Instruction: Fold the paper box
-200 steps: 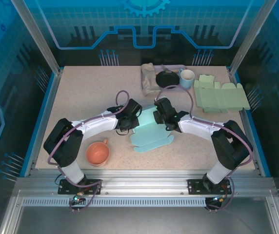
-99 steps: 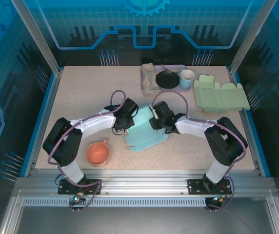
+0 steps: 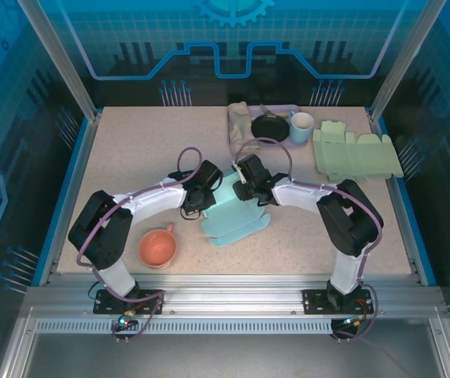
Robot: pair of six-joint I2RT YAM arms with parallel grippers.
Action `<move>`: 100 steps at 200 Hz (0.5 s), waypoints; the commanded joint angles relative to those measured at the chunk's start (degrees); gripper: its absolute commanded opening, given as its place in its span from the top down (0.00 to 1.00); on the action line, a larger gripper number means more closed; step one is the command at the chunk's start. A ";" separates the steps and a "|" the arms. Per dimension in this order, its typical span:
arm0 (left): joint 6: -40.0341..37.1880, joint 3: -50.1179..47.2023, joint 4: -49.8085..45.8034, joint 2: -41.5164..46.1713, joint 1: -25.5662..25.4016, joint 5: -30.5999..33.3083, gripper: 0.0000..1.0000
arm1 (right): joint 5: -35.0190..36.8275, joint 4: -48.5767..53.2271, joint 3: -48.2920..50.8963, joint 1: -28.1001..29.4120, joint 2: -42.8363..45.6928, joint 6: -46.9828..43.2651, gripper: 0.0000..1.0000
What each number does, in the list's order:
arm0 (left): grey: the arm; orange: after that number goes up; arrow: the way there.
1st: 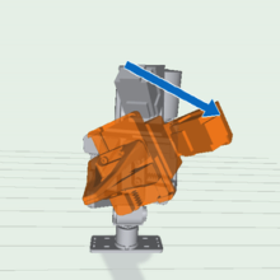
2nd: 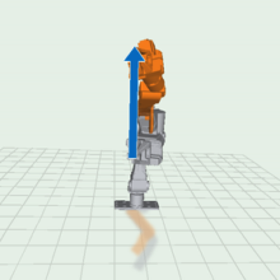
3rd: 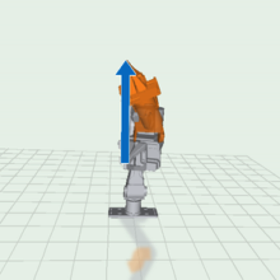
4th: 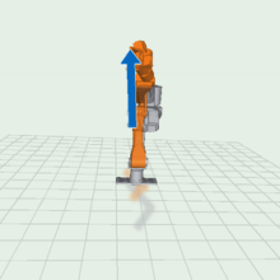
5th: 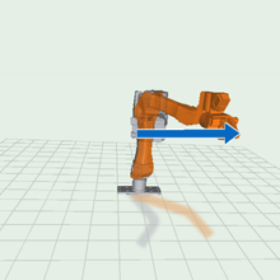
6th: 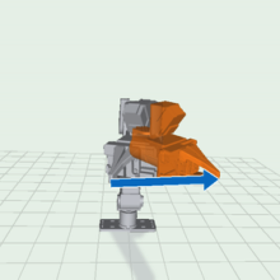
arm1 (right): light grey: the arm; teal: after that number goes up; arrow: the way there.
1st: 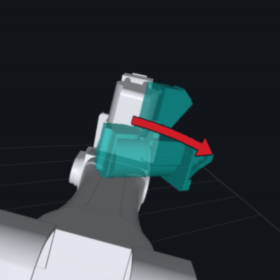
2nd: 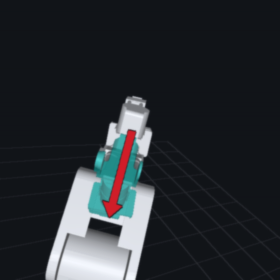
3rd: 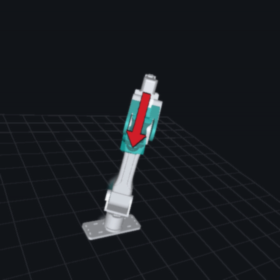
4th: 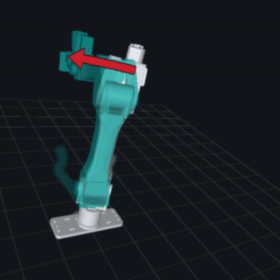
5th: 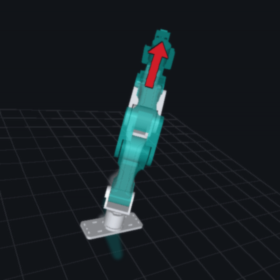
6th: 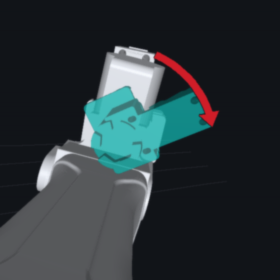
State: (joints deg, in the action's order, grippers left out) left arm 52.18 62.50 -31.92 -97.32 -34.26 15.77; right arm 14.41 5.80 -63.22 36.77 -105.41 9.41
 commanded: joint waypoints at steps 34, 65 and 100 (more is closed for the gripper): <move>0.03 -1.15 -1.25 2.31 1.43 0.85 1.00 | 6.96 4.52 -0.75 0.57 -1.10 -2.17 0.61; 0.27 -1.59 -1.39 1.98 1.55 1.85 1.00 | 19.89 10.64 -1.77 0.55 -1.03 2.12 0.81; -0.09 -1.34 -1.81 1.34 1.54 2.85 1.00 | 29.75 17.35 -2.75 0.67 -1.19 9.83 0.86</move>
State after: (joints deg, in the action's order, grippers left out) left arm 52.12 62.15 -27.62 -96.90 -33.93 14.22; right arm 26.74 12.03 -66.30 39.31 -105.73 13.37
